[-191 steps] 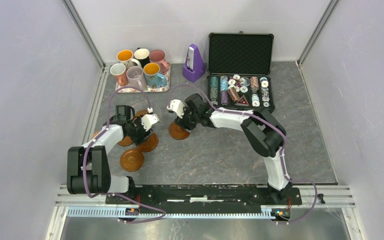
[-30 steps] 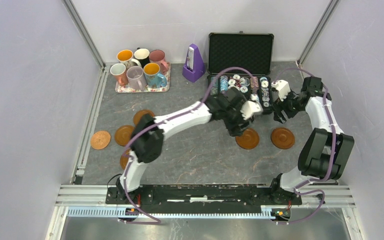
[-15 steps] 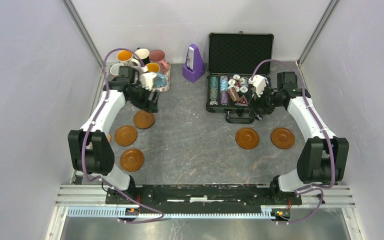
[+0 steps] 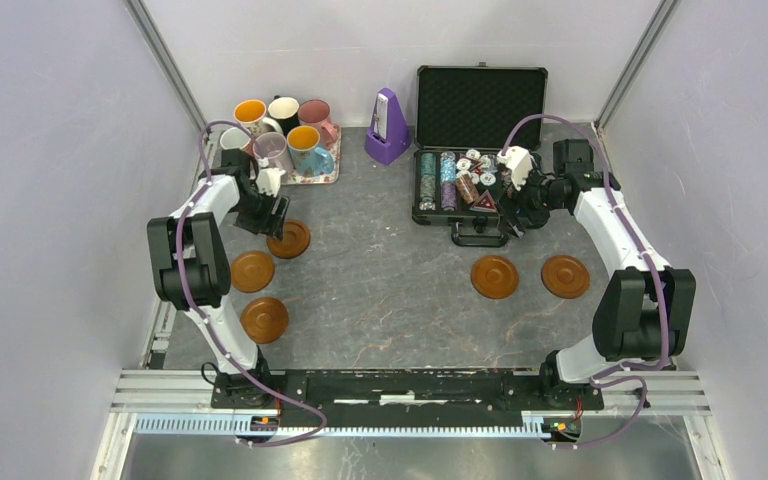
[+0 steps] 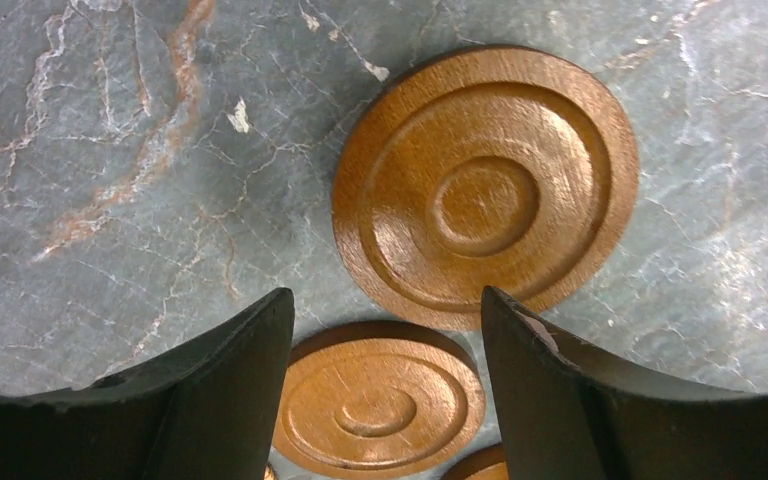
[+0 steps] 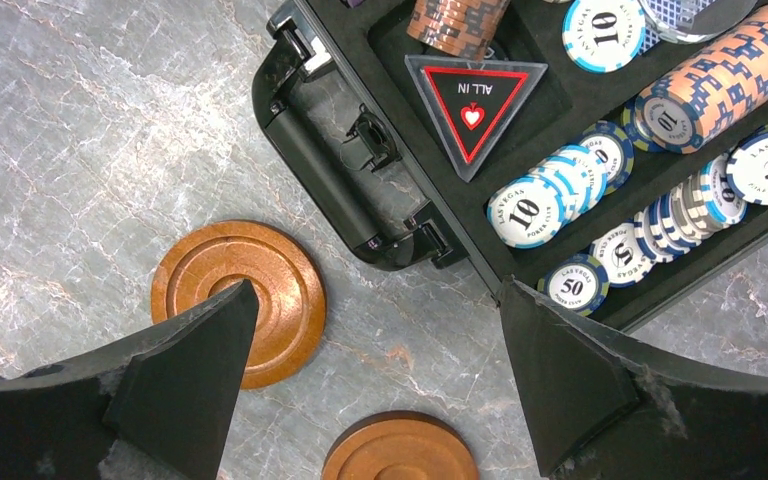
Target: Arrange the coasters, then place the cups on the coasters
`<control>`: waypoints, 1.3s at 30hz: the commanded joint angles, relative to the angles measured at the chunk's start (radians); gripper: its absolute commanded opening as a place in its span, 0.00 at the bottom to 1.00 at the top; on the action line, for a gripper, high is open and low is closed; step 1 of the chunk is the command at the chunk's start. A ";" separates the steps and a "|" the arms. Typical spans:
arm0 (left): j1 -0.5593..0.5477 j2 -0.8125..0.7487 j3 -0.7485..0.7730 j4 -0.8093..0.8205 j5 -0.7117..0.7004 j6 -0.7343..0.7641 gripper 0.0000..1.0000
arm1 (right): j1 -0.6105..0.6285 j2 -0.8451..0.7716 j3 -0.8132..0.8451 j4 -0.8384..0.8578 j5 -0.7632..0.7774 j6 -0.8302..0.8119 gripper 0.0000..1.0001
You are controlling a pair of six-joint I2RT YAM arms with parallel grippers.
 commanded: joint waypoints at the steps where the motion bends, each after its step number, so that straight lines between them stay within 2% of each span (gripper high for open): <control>1: -0.007 0.044 0.039 0.072 -0.025 0.034 0.74 | 0.001 -0.029 0.010 -0.004 0.020 -0.012 0.98; 7: -0.035 0.095 0.057 0.086 -0.021 0.024 0.70 | 0.002 -0.044 -0.011 0.004 0.047 -0.016 0.97; 12: -0.103 0.069 -0.018 0.087 -0.052 0.089 0.60 | 0.001 -0.063 -0.032 0.016 0.066 -0.025 0.97; 17: -0.210 0.010 -0.100 0.090 -0.053 0.128 0.51 | 0.001 -0.084 -0.050 0.026 0.080 -0.033 0.97; 24: -0.470 -0.034 -0.162 0.127 -0.059 0.046 0.50 | 0.001 -0.101 -0.075 0.036 0.109 -0.031 0.97; 33: -0.770 0.090 -0.021 0.158 -0.071 -0.096 0.50 | -0.144 -0.095 -0.082 0.035 0.048 0.020 0.98; 39: -0.885 0.199 0.149 0.156 -0.083 -0.158 0.50 | -0.196 -0.111 -0.101 0.031 0.040 0.017 0.98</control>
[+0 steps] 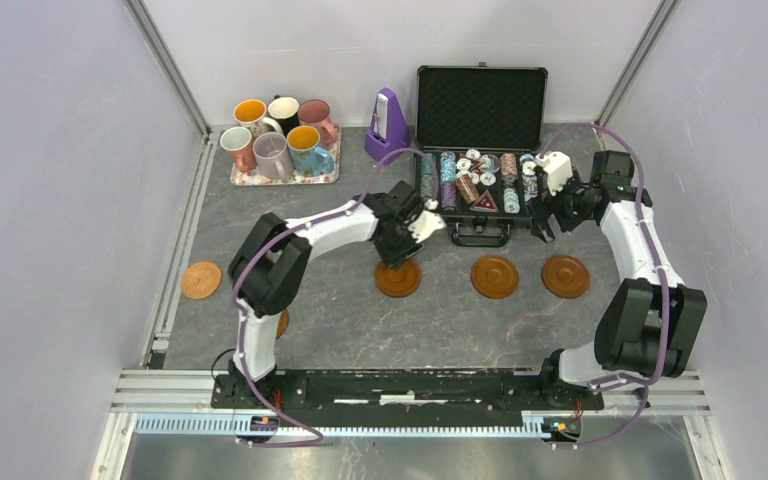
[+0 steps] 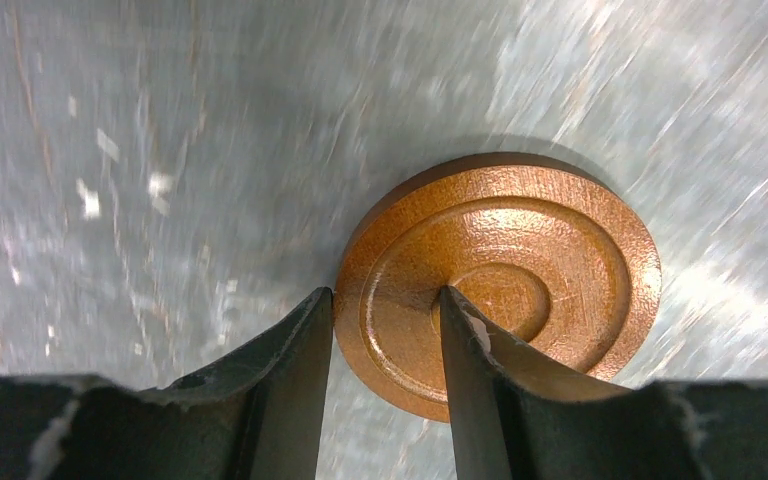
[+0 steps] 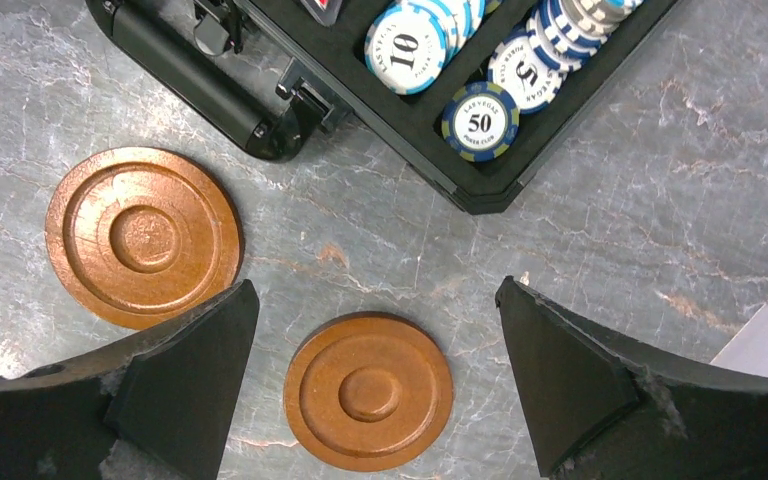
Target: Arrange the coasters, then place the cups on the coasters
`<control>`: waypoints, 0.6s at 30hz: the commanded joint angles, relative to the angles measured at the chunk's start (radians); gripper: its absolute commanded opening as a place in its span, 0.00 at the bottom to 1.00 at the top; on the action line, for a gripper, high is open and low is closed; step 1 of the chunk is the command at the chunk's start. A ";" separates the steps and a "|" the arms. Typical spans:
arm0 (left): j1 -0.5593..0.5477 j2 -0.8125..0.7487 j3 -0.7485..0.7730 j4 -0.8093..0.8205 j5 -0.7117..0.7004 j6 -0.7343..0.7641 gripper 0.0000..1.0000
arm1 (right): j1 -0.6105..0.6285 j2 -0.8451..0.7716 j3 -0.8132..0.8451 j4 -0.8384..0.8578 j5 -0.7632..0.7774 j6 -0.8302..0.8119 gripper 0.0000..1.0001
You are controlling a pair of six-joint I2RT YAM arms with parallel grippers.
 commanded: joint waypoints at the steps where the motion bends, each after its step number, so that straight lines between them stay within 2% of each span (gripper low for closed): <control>1: -0.075 0.091 0.121 0.025 0.001 -0.098 0.50 | -0.015 -0.046 -0.023 0.014 -0.032 0.011 0.98; 10: -0.133 0.191 0.283 -0.014 -0.026 -0.095 0.50 | -0.028 -0.063 -0.039 0.007 -0.030 -0.005 0.98; 18: -0.130 0.129 0.196 -0.002 -0.040 -0.071 0.54 | -0.029 -0.068 -0.037 0.002 -0.043 -0.009 0.98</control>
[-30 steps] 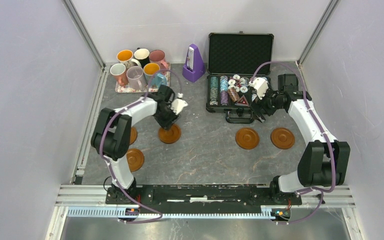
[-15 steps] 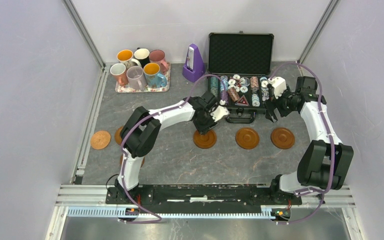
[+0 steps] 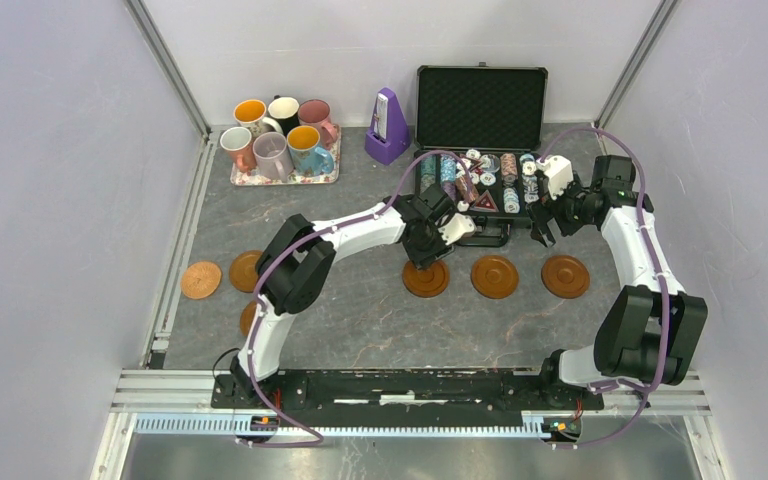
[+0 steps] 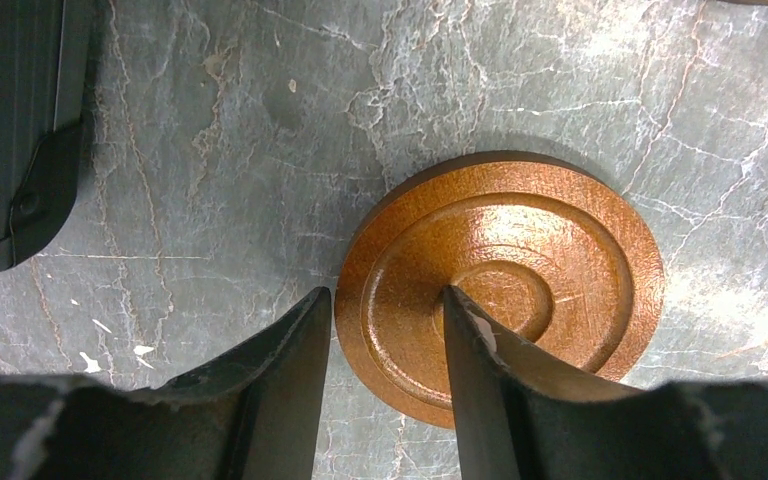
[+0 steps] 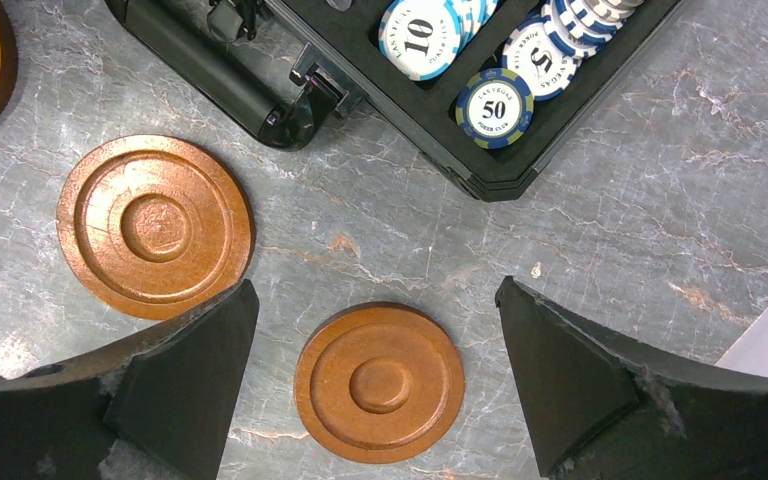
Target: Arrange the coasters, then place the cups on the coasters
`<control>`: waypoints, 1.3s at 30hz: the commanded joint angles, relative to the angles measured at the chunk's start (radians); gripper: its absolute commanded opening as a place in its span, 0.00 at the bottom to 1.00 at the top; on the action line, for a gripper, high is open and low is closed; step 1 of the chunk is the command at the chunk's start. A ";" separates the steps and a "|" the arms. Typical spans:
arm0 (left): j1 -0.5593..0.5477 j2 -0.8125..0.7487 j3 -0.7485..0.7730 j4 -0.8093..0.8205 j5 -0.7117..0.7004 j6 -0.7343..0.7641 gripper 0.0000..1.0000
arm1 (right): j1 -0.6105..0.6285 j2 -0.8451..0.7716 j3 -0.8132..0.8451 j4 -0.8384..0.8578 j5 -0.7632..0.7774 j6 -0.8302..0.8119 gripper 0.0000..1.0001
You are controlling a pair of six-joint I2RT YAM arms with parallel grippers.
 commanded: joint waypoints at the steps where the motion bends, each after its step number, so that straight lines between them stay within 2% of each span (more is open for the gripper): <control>1: 0.004 -0.046 -0.050 0.002 -0.019 -0.024 0.54 | -0.005 -0.030 0.003 0.007 -0.039 -0.004 0.98; 7: 0.016 -0.120 -0.035 -0.016 -0.010 -0.057 0.68 | -0.005 -0.020 0.017 0.004 -0.058 0.003 0.98; 12: 0.095 -0.264 -0.056 -0.097 0.104 -0.075 0.74 | -0.004 -0.016 0.033 -0.005 -0.073 0.003 0.98; 14: 0.164 -0.327 -0.095 -0.156 0.162 -0.070 0.76 | -0.004 -0.015 0.037 -0.005 -0.080 0.003 0.98; 17: 0.328 -0.446 -0.215 -0.210 0.218 -0.044 0.79 | -0.002 -0.013 0.036 -0.004 -0.093 0.005 0.98; 23: 0.717 -0.626 -0.413 -0.285 0.187 0.094 0.84 | 0.017 -0.015 0.012 0.013 -0.112 0.015 0.98; 29: 1.054 -0.597 -0.459 -0.286 0.177 0.214 0.81 | 0.042 -0.015 -0.003 0.022 -0.110 0.020 0.98; 33: 1.158 -0.553 -0.469 -0.207 0.115 0.242 0.78 | 0.050 -0.018 -0.005 0.023 -0.106 0.021 0.98; 39: 1.189 -0.466 -0.491 -0.130 0.015 0.309 0.76 | 0.050 -0.025 -0.003 0.012 -0.095 0.008 0.98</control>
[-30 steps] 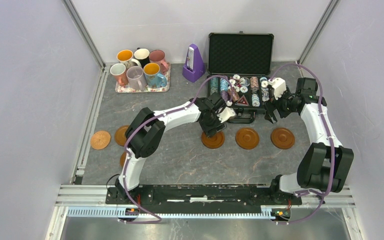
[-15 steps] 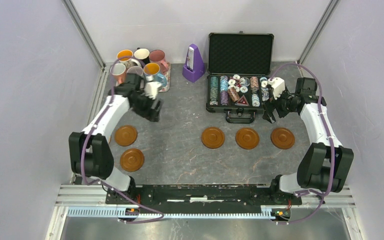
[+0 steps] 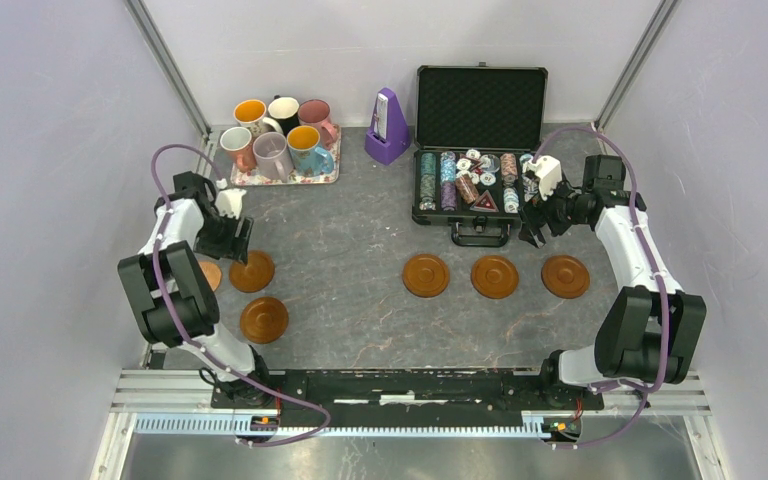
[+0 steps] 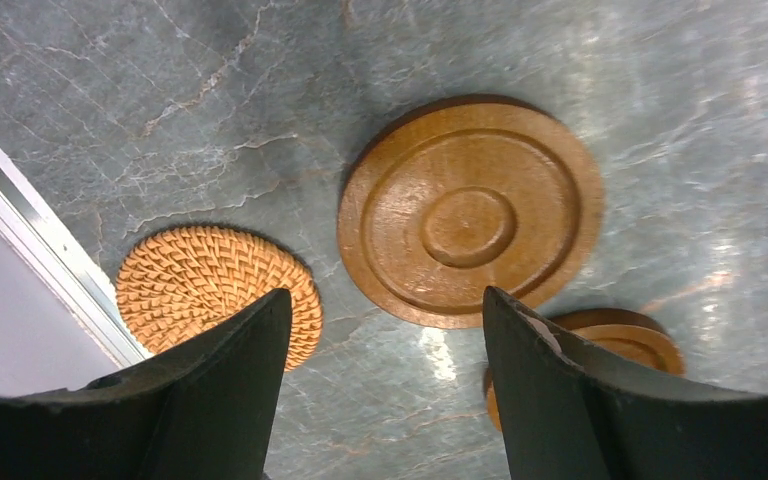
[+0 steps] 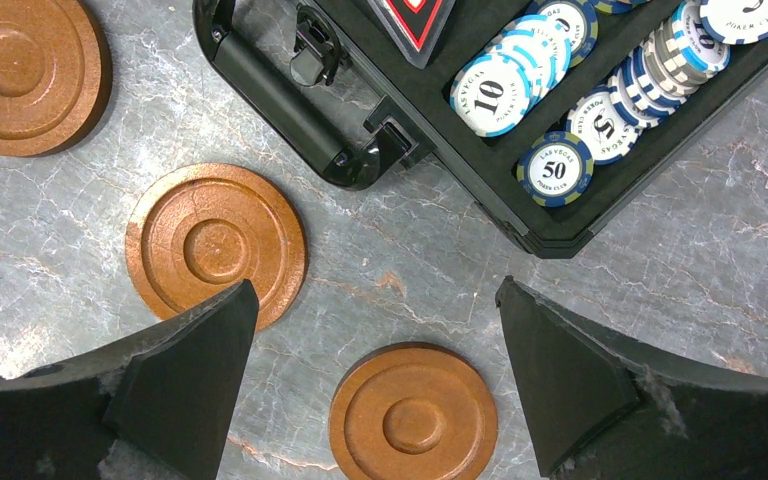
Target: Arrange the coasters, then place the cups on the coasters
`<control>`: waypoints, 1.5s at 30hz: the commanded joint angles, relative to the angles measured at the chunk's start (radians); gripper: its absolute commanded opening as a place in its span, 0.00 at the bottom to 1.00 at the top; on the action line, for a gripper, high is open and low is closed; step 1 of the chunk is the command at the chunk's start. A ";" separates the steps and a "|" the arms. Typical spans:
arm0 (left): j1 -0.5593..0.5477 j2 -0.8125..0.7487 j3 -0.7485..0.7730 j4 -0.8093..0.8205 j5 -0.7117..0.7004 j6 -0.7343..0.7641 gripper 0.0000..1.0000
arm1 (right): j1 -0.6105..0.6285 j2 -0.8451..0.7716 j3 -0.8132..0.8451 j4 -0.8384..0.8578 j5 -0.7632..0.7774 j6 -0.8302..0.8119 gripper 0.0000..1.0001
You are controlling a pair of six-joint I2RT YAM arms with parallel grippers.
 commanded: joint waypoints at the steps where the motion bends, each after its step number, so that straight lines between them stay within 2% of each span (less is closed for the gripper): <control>1: 0.007 0.059 -0.021 0.069 -0.055 0.113 0.76 | 0.002 -0.026 0.001 0.010 -0.005 -0.003 0.98; 6: 0.008 0.100 -0.050 0.106 -0.063 0.139 0.74 | 0.001 -0.034 -0.001 0.008 0.010 -0.011 0.98; 11: 0.001 0.111 -0.071 0.114 -0.031 0.139 0.67 | 0.001 -0.031 -0.005 0.009 0.018 -0.012 0.98; 16: -0.064 0.115 -0.091 0.141 -0.024 0.109 0.59 | 0.002 -0.018 -0.005 0.023 0.015 0.009 0.98; 22: -0.247 0.116 -0.103 0.182 -0.042 0.049 0.53 | 0.001 -0.003 -0.001 0.034 0.011 0.029 0.98; 27: -0.457 0.120 -0.097 0.204 -0.043 -0.032 0.52 | 0.001 -0.005 -0.003 0.034 0.020 0.030 0.98; 35: -0.701 0.184 -0.025 0.224 -0.031 -0.172 0.52 | 0.001 -0.016 -0.019 0.038 0.027 0.031 0.98; 39: -0.781 0.207 0.003 0.245 -0.042 -0.212 0.52 | 0.001 -0.024 -0.027 0.037 0.029 0.027 0.98; 45: -0.809 0.230 0.039 0.246 -0.041 -0.241 0.52 | 0.001 -0.043 -0.039 0.035 0.033 0.015 0.98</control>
